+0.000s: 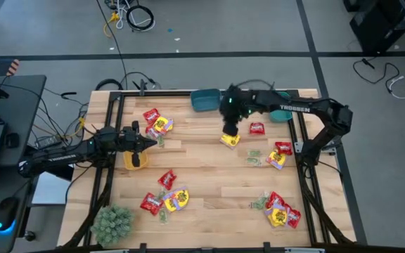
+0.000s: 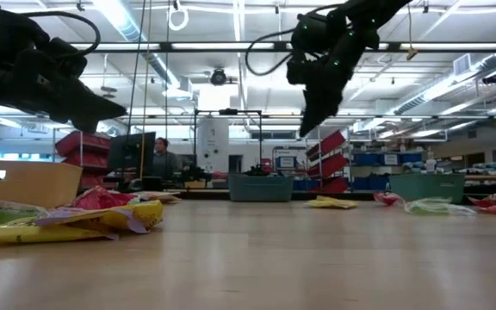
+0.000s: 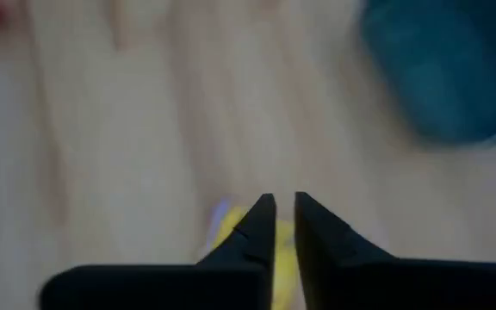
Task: Sort candy
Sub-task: Put the yellow candy into the blue bin
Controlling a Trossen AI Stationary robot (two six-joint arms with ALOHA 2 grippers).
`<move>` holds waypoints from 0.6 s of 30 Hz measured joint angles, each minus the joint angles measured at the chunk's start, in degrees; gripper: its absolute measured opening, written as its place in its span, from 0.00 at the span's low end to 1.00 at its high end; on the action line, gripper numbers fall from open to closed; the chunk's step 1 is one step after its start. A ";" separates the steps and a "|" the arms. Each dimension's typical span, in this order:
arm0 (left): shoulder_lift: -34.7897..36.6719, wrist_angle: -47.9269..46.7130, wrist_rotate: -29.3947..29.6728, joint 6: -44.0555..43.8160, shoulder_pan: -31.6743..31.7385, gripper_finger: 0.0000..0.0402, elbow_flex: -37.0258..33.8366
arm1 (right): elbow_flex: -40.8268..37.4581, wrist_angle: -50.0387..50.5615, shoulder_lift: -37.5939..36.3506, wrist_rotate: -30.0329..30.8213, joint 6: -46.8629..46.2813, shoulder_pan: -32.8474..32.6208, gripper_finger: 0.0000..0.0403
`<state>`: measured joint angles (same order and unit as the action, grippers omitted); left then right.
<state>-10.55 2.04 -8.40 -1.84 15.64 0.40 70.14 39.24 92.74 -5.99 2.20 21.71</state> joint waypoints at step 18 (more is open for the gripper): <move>-0.35 -0.11 0.01 -2.95 0.00 0.02 0.00 | -15.36 -11.65 -0.01 12.38 -24.52 -6.25 0.80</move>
<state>-10.90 1.93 -8.39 -4.79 15.64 0.40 54.78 27.59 92.73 6.39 -22.32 15.47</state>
